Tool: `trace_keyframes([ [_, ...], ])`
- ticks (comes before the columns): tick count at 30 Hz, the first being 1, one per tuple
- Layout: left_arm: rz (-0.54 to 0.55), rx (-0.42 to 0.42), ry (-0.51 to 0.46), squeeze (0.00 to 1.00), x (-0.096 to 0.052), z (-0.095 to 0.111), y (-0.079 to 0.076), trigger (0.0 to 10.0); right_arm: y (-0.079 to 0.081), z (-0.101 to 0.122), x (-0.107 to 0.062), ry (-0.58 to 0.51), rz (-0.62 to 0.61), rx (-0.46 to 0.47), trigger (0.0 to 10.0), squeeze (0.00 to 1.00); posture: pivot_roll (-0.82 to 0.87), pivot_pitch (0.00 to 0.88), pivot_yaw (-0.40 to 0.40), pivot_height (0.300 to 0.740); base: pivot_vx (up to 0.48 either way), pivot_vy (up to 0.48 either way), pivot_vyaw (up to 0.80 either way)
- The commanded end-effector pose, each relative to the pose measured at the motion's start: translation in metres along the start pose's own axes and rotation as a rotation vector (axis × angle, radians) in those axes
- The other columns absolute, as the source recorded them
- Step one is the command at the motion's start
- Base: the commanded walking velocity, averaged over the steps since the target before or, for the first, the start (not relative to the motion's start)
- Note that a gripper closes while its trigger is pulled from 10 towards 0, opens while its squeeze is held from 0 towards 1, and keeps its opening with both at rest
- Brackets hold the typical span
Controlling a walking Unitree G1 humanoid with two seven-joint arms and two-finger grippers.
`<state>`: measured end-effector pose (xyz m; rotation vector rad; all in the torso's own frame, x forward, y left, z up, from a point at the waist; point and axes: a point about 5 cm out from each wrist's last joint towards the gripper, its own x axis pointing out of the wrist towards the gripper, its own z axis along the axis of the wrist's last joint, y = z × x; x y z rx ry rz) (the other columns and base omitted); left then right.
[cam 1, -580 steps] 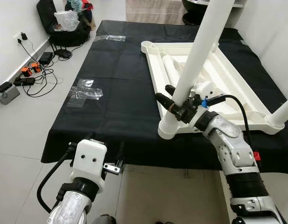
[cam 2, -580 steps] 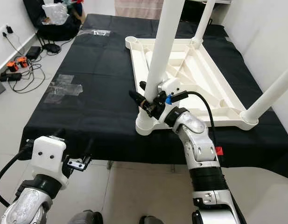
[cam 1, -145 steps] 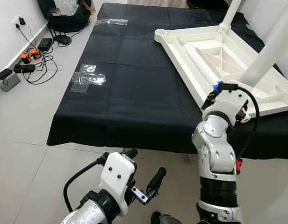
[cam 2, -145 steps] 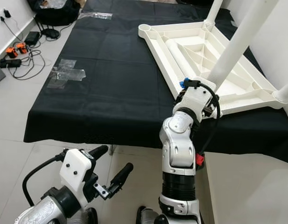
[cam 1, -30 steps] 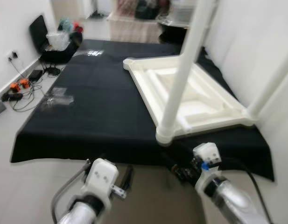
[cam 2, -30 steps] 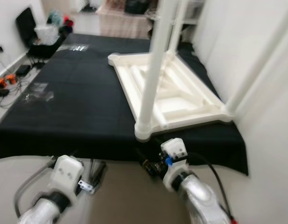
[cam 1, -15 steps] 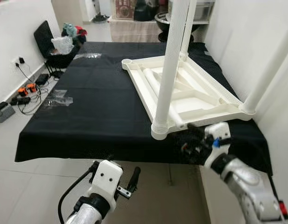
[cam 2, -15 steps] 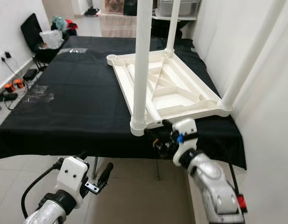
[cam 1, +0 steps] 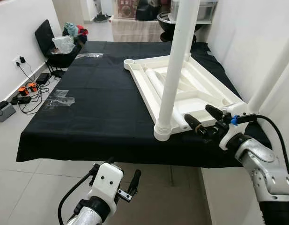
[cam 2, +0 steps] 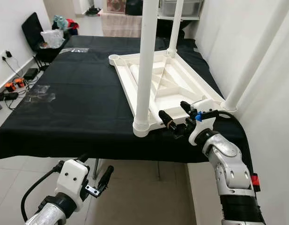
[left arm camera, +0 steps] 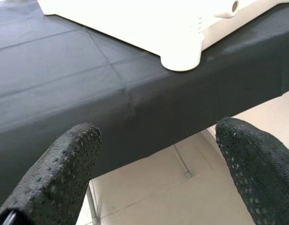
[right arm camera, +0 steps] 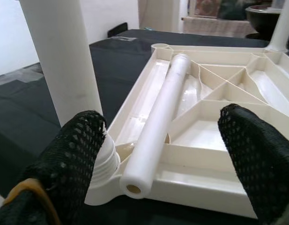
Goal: Building children table
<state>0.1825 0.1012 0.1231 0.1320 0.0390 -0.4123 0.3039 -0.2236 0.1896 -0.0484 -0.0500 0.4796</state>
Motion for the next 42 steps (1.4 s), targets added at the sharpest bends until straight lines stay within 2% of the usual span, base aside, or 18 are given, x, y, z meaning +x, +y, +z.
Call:
trace_keyframes([
  [1,-0.007,0.005,-0.012,0.00,-0.002,0.002,-0.001,10.0,-0.001,0.001,0.001,0.002,0.039,0.028,10.0,1.00,0.06,0.117,-0.041,0.740,0.000,0.000,0.00],
  [3,-0.007,0.004,-0.013,0.00,-0.002,0.002,-0.001,10.0,-0.002,0.002,0.002,0.003,0.068,0.047,10.0,1.00,0.07,0.120,-0.043,0.740,0.000,0.000,0.00],
  [4,-0.007,0.005,-0.014,0.00,-0.002,0.003,-0.001,10.0,0.000,0.004,0.003,0.017,0.134,0.042,10.0,0.00,0.07,0.124,-0.044,0.740,0.000,0.000,0.00],
  [6,-0.006,0.005,-0.015,0.00,-0.002,0.003,-0.001,10.0,0.003,0.008,0.003,0.037,0.236,0.028,10.0,0.00,0.07,0.125,-0.046,0.740,0.000,0.000,0.00],
  [9,-0.004,0.006,-0.016,0.00,-0.002,0.003,-0.002,10.0,0.001,0.013,0.004,0.042,0.306,0.003,10.0,0.00,0.07,0.126,-0.046,0.740,0.000,0.000,0.00],
  [14,-0.007,0.009,-0.018,0.00,-0.002,0.004,-0.002,10.0,-0.012,0.022,0.013,0.007,0.255,-0.022,10.0,0.00,0.07,0.127,-0.049,0.740,0.000,0.000,0.00],
  [21,-0.009,0.012,-0.021,0.00,-0.002,0.005,-0.003,10.0,-0.016,0.029,0.023,-0.019,0.253,-0.019,10.0,0.00,0.08,0.131,-0.053,0.740,0.000,0.000,0.00],
  [32,-0.016,0.026,-0.030,0.00,-0.002,0.007,-0.004,10.0,-0.008,0.026,0.033,-0.012,0.406,0.004,10.0,0.00,0.08,0.136,-0.055,0.740,0.000,0.000,0.00],
  [42,-0.015,0.028,-0.032,0.00,-0.002,0.007,-0.004,10.0,-0.006,0.030,0.043,-0.038,0.444,-0.011,10.0,0.00,0.08,0.136,-0.061,0.740,0.000,0.000,0.00],
])
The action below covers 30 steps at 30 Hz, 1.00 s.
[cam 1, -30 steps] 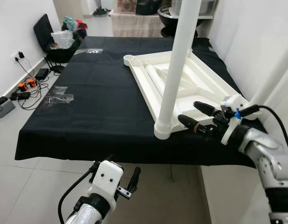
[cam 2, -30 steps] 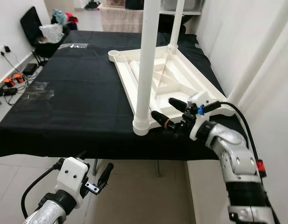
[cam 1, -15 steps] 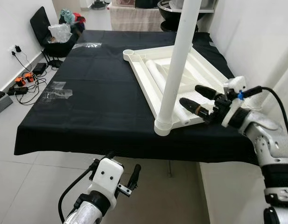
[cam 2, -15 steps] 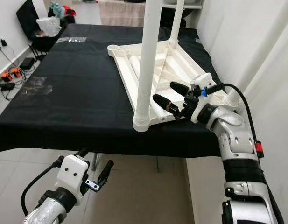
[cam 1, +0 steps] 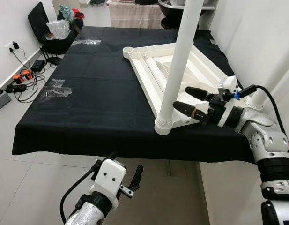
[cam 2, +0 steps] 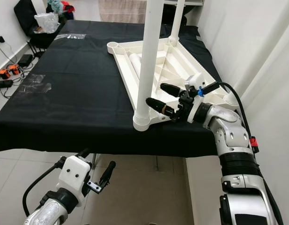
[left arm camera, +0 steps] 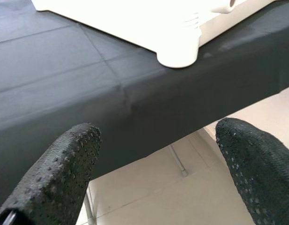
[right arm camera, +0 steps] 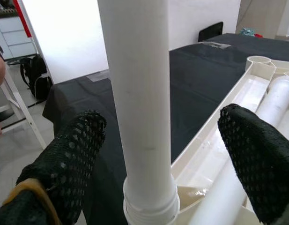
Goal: Building children table
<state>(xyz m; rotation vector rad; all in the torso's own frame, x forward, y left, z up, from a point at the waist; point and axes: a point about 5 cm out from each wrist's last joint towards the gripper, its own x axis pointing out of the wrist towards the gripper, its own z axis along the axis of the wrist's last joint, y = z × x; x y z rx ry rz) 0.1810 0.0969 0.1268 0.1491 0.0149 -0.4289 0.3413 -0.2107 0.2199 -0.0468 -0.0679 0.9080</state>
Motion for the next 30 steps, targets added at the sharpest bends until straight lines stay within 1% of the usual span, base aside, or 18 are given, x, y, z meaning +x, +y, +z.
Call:
trace_keyframes([
  [1,0.000,0.007,-0.011,0.00,-0.002,0.002,0.000,10.0,0.001,0.002,0.005,-0.009,0.020,-0.021,10.0,0.00,0.08,0.136,-0.061,0.740,0.000,0.000,0.00],
  [6,0.000,0.009,-0.013,0.00,-0.001,0.003,0.000,10.0,0.006,0.001,0.013,-0.030,0.064,-0.006,10.0,0.00,0.08,0.136,-0.058,0.740,0.000,0.000,0.00],
  [14,-0.002,0.009,-0.015,0.00,-0.001,0.003,-0.001,10.0,0.009,0.000,0.020,-0.034,0.090,-0.012,10.0,0.00,0.08,0.135,-0.063,0.740,0.000,0.000,0.00],
  [16,-0.003,0.010,-0.016,0.00,-0.001,0.003,-0.001,10.0,0.011,0.000,0.027,-0.043,0.100,-0.016,10.0,0.00,0.08,0.134,-0.064,0.740,0.000,0.000,0.00],
  [23,-0.003,0.010,-0.017,0.00,-0.001,0.003,-0.001,10.0,0.015,0.003,0.036,-0.064,0.112,-0.017,10.0,0.00,0.08,0.134,-0.064,0.740,0.000,0.000,0.00],
  [25,-0.004,0.010,-0.017,0.00,-0.001,0.003,-0.002,10.0,0.017,0.003,0.042,-0.075,0.110,-0.014,10.0,0.00,0.08,0.128,-0.063,0.740,0.000,0.000,0.00],
  [26,-0.004,0.010,-0.017,0.00,-0.002,0.003,-0.002,10.0,0.020,0.003,0.048,-0.080,0.112,-0.018,10.0,0.00,0.08,0.125,-0.065,0.740,0.000,0.000,0.00],
  [28,-0.004,0.010,-0.017,0.00,-0.002,0.003,-0.002,10.0,0.020,0.003,0.048,-0.081,0.113,-0.019,10.0,0.00,0.08,0.125,-0.065,0.740,0.000,0.000,0.00],
  [30,-0.005,0.012,-0.018,0.00,-0.002,0.003,-0.003,10.0,0.022,0.004,0.053,-0.091,0.114,-0.015,10.0,0.00,0.08,0.122,-0.068,0.740,0.000,0.000,0.00],
])
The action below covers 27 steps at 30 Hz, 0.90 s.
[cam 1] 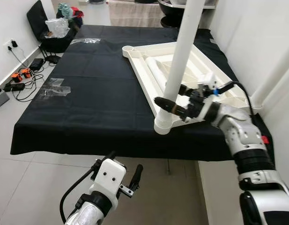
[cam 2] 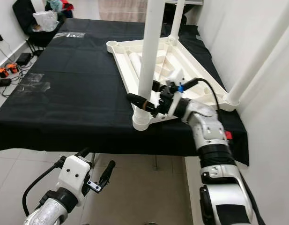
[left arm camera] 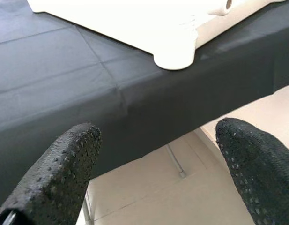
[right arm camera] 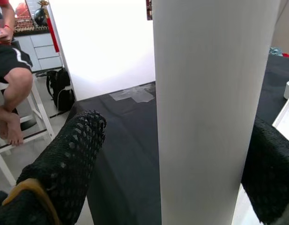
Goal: Building children table
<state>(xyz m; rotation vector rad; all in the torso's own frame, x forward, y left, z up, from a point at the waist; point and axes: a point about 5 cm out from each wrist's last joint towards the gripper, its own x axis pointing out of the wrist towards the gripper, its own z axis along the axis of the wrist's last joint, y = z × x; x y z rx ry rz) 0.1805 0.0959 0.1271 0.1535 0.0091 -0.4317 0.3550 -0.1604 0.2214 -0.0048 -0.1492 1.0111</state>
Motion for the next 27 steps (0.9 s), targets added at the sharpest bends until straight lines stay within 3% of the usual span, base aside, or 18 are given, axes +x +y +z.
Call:
trace_keyframes([
  [1,-0.003,0.006,-0.014,0.00,-0.002,0.003,-0.002,10.0,0.003,0.002,0.008,-0.002,0.016,-0.021,10.0,0.00,0.08,0.122,-0.068,0.740,0.000,0.000,0.00],
  [9,-0.005,0.003,-0.016,0.00,-0.002,0.004,-0.004,10.0,0.005,0.004,0.021,-0.025,-0.003,-0.030,10.0,0.00,0.08,0.116,-0.075,0.740,0.000,0.000,0.00],
  [27,-0.008,0.007,-0.021,0.00,-0.002,0.005,-0.007,10.0,0.004,0.000,0.032,-0.005,-0.051,-0.034,10.0,0.00,0.08,0.129,-0.083,0.740,0.000,0.000,0.00],
])
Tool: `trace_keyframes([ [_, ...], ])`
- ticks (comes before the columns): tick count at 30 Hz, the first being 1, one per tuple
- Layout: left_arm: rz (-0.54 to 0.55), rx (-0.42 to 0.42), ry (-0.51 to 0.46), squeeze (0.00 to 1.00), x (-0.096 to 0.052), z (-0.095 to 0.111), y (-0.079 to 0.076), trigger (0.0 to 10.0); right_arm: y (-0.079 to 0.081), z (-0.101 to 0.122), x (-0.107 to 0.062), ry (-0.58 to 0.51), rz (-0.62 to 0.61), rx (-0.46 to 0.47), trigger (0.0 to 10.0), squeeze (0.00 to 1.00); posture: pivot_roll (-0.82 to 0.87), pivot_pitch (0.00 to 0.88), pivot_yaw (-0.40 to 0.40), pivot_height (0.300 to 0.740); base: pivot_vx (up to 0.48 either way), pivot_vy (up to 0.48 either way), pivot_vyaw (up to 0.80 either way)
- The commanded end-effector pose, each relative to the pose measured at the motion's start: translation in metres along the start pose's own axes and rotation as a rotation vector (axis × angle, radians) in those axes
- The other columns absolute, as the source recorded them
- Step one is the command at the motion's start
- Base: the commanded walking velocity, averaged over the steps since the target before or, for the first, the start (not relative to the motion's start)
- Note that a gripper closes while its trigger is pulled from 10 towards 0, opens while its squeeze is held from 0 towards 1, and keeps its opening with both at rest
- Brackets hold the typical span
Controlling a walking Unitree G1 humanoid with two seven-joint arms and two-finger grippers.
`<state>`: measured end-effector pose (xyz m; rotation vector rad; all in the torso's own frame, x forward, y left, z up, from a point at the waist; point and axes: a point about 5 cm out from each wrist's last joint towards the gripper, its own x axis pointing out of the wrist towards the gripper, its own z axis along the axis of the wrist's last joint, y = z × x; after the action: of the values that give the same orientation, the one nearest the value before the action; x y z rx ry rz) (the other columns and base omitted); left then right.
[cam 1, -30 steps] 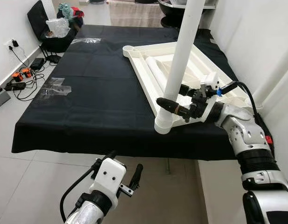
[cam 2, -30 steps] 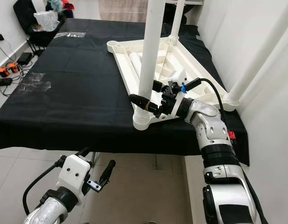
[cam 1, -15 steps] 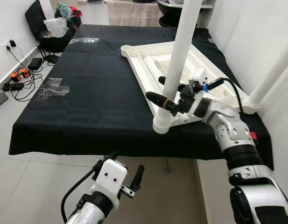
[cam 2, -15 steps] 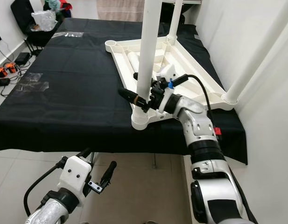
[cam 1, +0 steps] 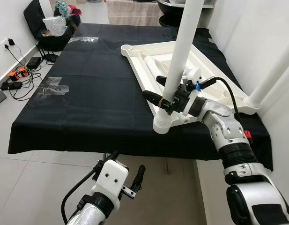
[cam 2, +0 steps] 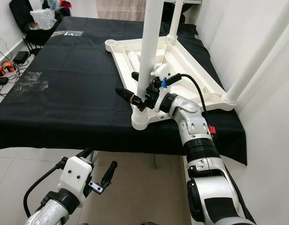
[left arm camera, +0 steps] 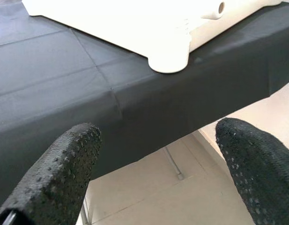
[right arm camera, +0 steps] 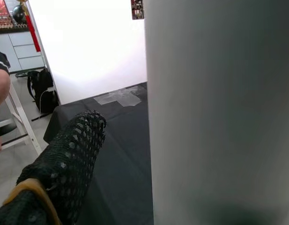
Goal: Building children table
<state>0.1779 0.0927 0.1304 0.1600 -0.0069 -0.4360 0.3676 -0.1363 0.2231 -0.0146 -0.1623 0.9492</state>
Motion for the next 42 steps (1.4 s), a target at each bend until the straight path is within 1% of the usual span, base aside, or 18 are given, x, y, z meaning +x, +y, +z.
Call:
trace_keyframes([
  [1,-0.007,0.000,-0.007,0.00,-0.001,0.002,-0.003,10.0,0.002,0.002,0.006,-0.001,0.008,-0.015,10.0,0.00,0.08,0.129,-0.083,0.740,0.000,0.000,0.00],
  [9,-0.009,0.007,-0.009,0.00,-0.001,0.003,-0.004,10.0,0.001,0.001,0.007,0.005,-0.001,-0.008,10.0,0.00,0.08,0.137,-0.085,0.740,0.000,0.000,0.00],
  [18,-0.010,0.006,-0.009,0.00,-0.001,0.003,-0.003,10.0,-0.005,0.002,0.004,0.009,-0.029,-0.017,10.0,0.00,0.08,0.141,-0.085,0.740,0.000,0.000,0.00],
  [19,-0.009,0.007,-0.008,0.00,-0.001,0.003,-0.003,10.0,-0.005,0.002,0.004,0.006,-0.035,-0.017,8.2,0.00,0.08,0.143,-0.083,0.740,0.000,0.000,0.00],
  [21,-0.009,0.007,-0.008,0.00,-0.001,0.003,-0.003,10.0,-0.005,0.002,0.004,0.006,-0.035,-0.017,8.2,0.00,0.08,0.143,-0.083,0.740,0.000,0.000,0.00],
  [22,-0.009,0.007,-0.008,0.00,-0.001,0.003,-0.003,10.0,-0.006,0.002,0.004,0.006,-0.040,-0.015,2.0,0.00,0.08,0.143,-0.085,0.740,0.000,0.000,0.00],
  [23,-0.009,0.007,-0.008,0.00,-0.001,0.003,-0.003,10.0,-0.006,0.002,0.004,0.006,-0.040,-0.015,2.0,0.00,0.08,0.143,-0.085,0.740,0.000,0.000,0.00],
  [24,-0.009,0.007,-0.008,0.00,-0.001,0.003,-0.003,10.0,-0.006,0.002,0.004,0.004,-0.044,-0.010,0.0,0.00,0.08,0.143,-0.085,0.740,0.000,0.000,0.00],
  [31,-0.004,0.009,-0.010,0.00,-0.001,0.003,-0.003,10.0,-0.007,0.000,0.003,-0.001,-0.061,-0.006,0.0,0.00,0.08,0.146,-0.083,0.740,0.000,0.000,0.00],
  [35,0.088,-0.037,-0.019,0.00,0.004,0.006,0.014,10.0,-0.008,-0.001,0.000,-0.005,-0.096,-0.026,0.0,0.00,0.08,0.146,-0.083,0.740,0.000,0.000,0.00],
  [36,0.111,-0.035,-0.025,0.00,0.006,0.007,0.021,10.0,-0.009,-0.001,-0.001,0.001,-0.122,-0.043,0.0,0.00,0.08,0.148,-0.083,0.740,0.000,0.000,0.00],
  [37,0.111,-0.035,-0.025,0.00,0.006,0.007,0.021,10.0,-0.009,-0.001,-0.001,0.001,-0.122,-0.043,0.0,0.00,0.08,0.148,-0.083,0.740,0.000,0.000,0.00],
  [38,0.130,-0.015,-0.033,0.00,0.009,0.009,0.029,10.0,-0.010,-0.002,-0.001,-0.004,-0.170,-0.051,0.0,0.00,0.08,0.147,-0.084,0.740,0.000,0.000,0.00],
  [39,0.130,-0.015,-0.033,0.00,0.009,0.009,0.029,10.0,-0.010,-0.002,-0.001,-0.004,-0.170,-0.051,0.0,0.00,0.08,0.147,-0.084,0.740,0.000,0.000,0.00],
  [40,0.147,-0.007,-0.040,0.00,0.010,0.010,0.035,10.0,-0.011,-0.002,-0.002,-0.007,-0.213,-0.061,0.0,0.00,0.08,0.148,-0.083,0.740,0.000,0.000,0.00],
  [41,0.147,-0.007,-0.040,0.00,0.010,0.010,0.035,10.0,-0.011,-0.002,-0.002,-0.007,-0.213,-0.061,0.0,0.00,0.08,0.148,-0.083,0.740,0.000,0.000,0.00],
  [42,0.158,-0.001,-0.049,0.00,0.012,0.013,0.041,10.0,-0.013,-0.003,-0.004,-0.019,-0.316,-0.058,0.0,0.00,0.08,0.149,-0.081,0.740,0.000,0.000,0.00],
])
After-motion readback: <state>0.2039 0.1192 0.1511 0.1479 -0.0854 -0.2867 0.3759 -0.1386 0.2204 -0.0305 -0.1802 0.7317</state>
